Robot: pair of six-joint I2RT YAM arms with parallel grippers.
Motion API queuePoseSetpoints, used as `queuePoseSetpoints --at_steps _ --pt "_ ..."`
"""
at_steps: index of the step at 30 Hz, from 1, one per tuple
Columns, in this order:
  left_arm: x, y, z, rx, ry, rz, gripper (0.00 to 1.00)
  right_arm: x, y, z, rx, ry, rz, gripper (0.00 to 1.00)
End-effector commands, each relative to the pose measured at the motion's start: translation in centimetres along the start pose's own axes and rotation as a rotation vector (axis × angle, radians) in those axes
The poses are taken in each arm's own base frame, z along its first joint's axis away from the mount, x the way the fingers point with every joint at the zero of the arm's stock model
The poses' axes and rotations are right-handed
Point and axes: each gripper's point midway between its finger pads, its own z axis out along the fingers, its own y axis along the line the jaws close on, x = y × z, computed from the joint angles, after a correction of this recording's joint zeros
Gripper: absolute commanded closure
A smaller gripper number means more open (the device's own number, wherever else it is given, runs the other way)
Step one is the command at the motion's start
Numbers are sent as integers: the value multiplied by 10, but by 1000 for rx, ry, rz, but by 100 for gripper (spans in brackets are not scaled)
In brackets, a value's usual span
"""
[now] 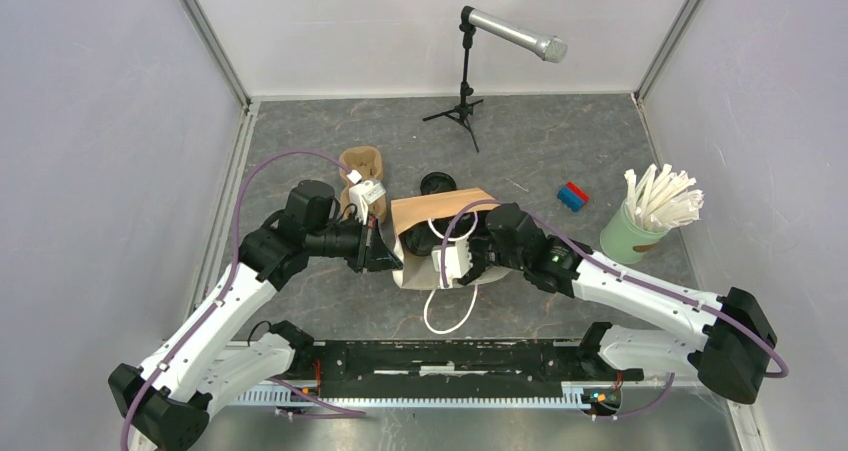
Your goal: Pack the takeout coffee
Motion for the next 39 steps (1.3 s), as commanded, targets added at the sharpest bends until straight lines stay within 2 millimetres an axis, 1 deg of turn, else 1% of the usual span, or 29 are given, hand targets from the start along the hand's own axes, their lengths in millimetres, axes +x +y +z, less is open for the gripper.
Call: queuePoseSetpoints --at_steps 1,4,8,11,15,19,23,26,33,39 --pt "-4 -6 -2 29 -10 42 98 0 -16 -5 65 -2 -5 43" --pt "-4 -6 -2 28 -7 45 98 2 -21 -9 82 7 -6 43" --pt "-4 -5 -1 23 -4 46 98 5 -20 -13 81 18 -4 42" --pt "-5 -4 -1 20 -2 49 98 3 -24 -16 87 14 -6 42" --pt "-6 -4 -1 18 0 55 98 5 -19 -13 54 21 -10 42" --pt "-5 -4 -2 18 3 57 98 12 -15 -9 53 29 -7 42" --pt "-5 -5 -3 17 6 61 98 18 -16 -5 54 31 -3 42" --pt "-6 -6 -4 18 3 64 98 14 -17 -3 48 13 -7 42" --pt "-5 -5 -3 17 6 62 98 8 -11 1 21 -28 -6 43" --pt "-5 -2 -2 6 5 56 98 9 -6 -8 18 -29 12 43"
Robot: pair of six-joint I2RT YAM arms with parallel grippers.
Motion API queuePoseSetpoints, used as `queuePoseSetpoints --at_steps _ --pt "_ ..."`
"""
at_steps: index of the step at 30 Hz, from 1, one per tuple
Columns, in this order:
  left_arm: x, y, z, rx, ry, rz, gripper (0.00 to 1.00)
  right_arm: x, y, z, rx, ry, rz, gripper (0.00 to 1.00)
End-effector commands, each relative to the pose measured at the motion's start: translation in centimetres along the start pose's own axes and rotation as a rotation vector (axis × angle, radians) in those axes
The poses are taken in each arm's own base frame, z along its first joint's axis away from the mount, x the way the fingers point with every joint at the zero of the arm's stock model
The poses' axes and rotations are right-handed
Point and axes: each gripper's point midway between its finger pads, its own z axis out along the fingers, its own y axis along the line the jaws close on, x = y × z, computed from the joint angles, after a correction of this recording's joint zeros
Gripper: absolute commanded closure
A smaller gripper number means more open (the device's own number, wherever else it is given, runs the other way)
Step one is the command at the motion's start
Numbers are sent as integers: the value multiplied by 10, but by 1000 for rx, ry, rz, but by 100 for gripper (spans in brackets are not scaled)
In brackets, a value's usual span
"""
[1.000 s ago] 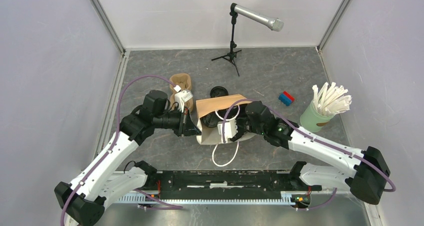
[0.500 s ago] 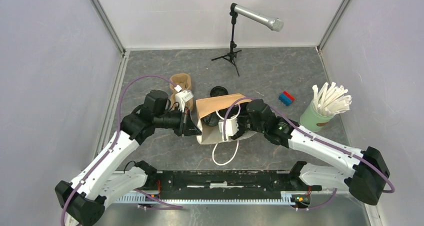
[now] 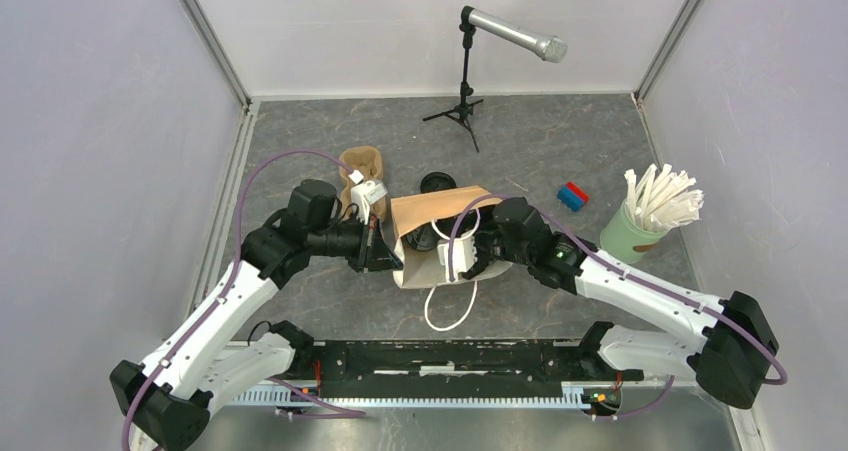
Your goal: Pack the takeout coffee
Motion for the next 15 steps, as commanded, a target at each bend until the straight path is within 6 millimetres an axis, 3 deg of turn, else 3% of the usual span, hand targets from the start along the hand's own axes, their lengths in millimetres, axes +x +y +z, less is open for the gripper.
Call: queuePoseSetpoints --at_steps 1,15 --pt "-6 -5 -4 9 -8 53 98 -3 2 -8 0 -20 9 43" --pt "-8 -4 -3 7 1 58 98 -1 15 -4 -74 -19 -2 43"
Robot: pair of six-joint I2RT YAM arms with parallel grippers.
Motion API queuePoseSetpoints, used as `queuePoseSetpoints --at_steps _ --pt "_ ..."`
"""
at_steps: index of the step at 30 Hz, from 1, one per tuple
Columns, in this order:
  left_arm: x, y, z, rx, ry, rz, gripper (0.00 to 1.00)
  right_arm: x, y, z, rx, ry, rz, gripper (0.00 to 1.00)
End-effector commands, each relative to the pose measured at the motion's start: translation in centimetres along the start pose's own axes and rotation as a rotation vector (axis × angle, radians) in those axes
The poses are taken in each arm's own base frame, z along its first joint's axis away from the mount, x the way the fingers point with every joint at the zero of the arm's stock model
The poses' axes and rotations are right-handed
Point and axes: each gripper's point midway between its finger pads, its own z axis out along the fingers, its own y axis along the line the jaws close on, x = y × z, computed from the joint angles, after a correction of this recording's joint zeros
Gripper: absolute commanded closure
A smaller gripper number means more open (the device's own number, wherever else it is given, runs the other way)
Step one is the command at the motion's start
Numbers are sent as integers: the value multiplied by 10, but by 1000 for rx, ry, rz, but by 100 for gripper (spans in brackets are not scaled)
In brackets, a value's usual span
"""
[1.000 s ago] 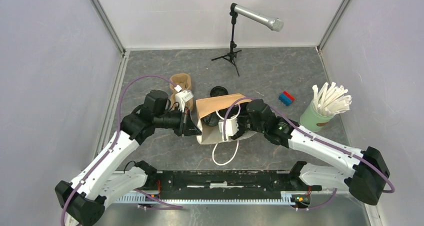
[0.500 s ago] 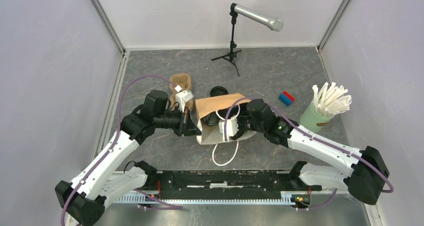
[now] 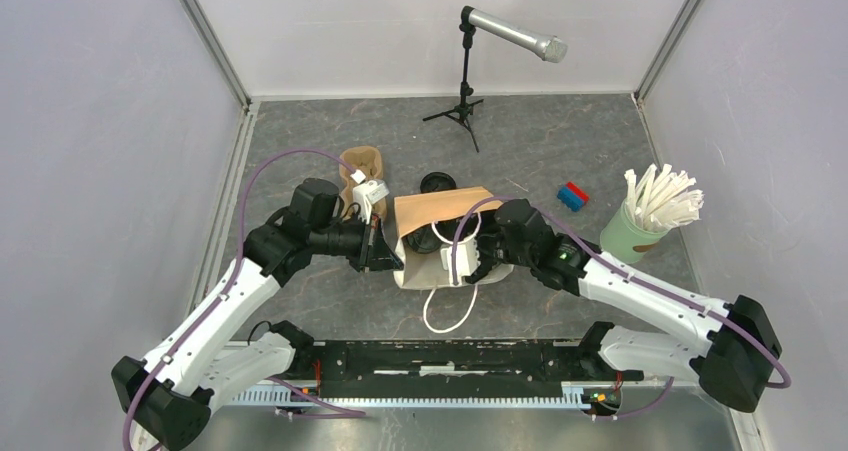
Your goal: Pack the takeout coffee
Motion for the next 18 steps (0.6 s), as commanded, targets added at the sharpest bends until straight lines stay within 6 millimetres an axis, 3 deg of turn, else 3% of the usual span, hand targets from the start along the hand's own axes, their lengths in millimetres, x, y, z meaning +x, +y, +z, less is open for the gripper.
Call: queuePoseSetpoints --at_steps 1,18 --pt "-8 -5 -6 5 -11 65 98 0 3 3 -28 -7 -10 43" --pt "-8 -6 -5 9 -7 59 98 -1 0 12 -34 -17 -58 43"
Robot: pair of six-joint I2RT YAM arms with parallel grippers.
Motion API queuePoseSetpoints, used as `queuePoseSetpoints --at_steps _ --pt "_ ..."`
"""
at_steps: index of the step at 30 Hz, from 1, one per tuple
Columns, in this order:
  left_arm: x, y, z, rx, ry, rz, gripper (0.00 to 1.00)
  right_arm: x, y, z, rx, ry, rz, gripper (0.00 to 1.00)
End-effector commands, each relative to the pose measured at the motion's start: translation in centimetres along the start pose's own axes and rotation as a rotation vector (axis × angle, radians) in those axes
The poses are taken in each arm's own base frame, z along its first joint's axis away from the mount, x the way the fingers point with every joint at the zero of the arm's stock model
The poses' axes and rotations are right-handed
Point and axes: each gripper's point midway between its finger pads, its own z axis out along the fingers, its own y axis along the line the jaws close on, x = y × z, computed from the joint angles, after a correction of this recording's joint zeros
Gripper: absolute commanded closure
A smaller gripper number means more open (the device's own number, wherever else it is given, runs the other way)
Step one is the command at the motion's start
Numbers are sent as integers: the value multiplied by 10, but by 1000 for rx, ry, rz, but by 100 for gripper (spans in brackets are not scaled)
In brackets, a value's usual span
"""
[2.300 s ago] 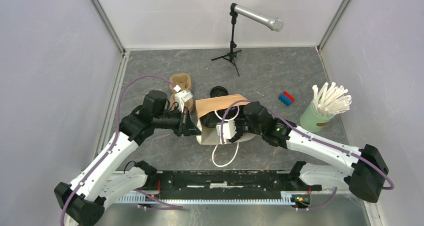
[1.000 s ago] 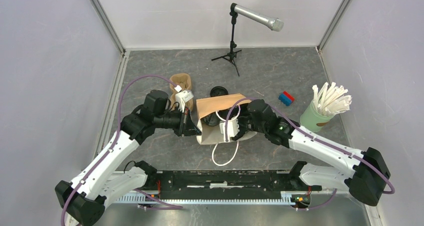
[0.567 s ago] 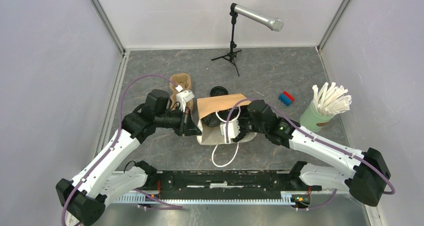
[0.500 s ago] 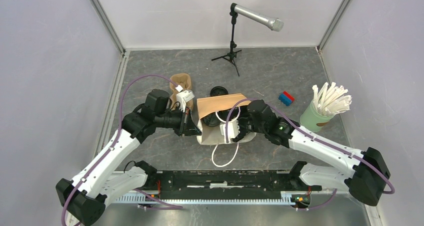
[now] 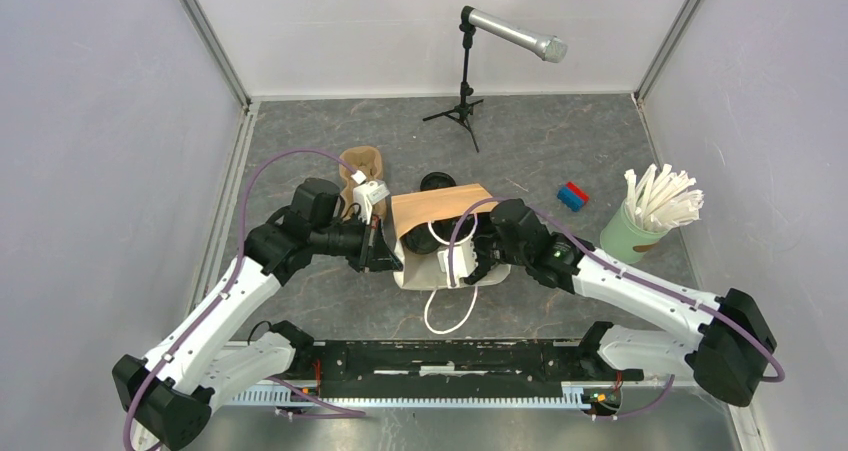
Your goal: Pack the takeout coffee
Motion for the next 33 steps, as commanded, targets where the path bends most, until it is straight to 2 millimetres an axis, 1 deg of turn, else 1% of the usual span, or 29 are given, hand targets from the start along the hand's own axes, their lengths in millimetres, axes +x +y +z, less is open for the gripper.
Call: queuePoseSetpoints --at_steps 1,3,8,13,16,19,24,27,33 --pt "-11 -8 -5 18 -22 61 98 -6 -6 3 -3 -33 -34 43" --pt "-11 -8 -5 17 -21 60 98 -8 -6 5 -2 -42 -44 43" --pt "-10 -7 -5 16 -20 56 98 -15 -15 6 19 -70 -54 44" --pt "-10 -7 -5 10 -18 54 98 -14 -15 5 30 -68 -65 44" --pt "-8 -6 -5 7 -12 56 98 -12 -11 7 -5 -56 -81 44" --pt "-9 -6 -6 5 -13 58 98 -9 -13 9 5 -46 -73 44" --pt "-8 -7 -7 6 -13 61 98 -2 -12 14 -3 -13 -46 36" --pt "-8 -7 -8 7 -14 61 98 2 -15 12 17 9 -41 30" --pt "-10 -8 -8 7 -18 66 98 9 -15 10 9 41 -33 27"
